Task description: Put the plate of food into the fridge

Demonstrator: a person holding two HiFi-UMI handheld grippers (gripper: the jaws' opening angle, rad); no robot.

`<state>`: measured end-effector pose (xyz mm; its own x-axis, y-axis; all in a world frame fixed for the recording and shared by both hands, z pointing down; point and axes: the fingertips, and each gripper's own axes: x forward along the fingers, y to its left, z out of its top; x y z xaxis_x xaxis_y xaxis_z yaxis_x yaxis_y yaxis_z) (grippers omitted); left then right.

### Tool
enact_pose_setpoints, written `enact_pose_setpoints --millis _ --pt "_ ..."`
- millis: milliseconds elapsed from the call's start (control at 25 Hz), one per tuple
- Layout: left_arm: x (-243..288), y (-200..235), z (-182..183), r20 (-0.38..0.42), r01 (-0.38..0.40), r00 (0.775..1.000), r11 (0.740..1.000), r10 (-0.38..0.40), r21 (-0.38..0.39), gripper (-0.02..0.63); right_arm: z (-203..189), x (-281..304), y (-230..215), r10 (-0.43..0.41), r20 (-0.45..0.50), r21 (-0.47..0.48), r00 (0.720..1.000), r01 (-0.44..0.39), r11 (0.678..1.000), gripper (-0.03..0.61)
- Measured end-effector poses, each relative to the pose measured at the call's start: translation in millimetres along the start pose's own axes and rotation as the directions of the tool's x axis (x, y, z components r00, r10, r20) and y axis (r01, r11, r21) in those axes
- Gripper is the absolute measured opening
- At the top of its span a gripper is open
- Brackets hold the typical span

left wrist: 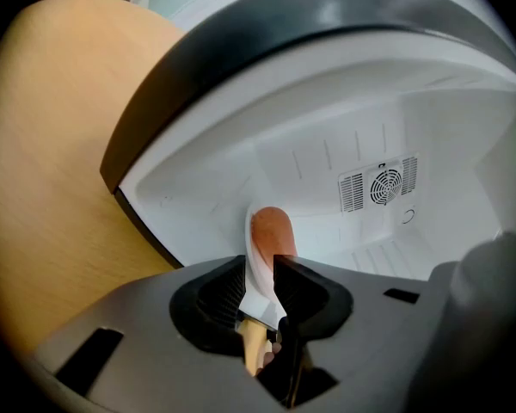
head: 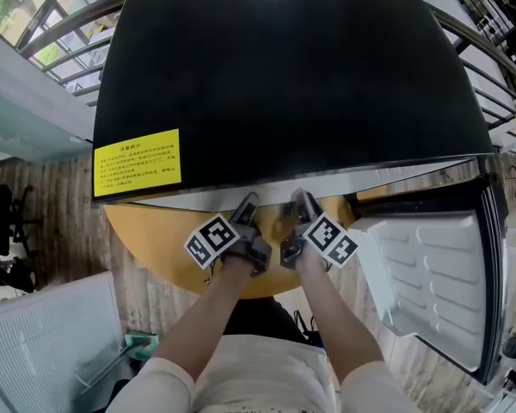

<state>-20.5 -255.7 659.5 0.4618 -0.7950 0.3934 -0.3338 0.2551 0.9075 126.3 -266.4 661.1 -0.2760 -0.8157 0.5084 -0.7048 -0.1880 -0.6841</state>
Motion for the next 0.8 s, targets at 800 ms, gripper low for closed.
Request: enact_pose_setpoints --millis 800 --pt "-116.9 -50.0 -30.5 -0.232 0.156 0.972 0.852 -0.042 0.5 0.025 -32.8 -120.0 52.0 0.117 -0.037 -0.186 0.992 -0.122 0.975 0.028"
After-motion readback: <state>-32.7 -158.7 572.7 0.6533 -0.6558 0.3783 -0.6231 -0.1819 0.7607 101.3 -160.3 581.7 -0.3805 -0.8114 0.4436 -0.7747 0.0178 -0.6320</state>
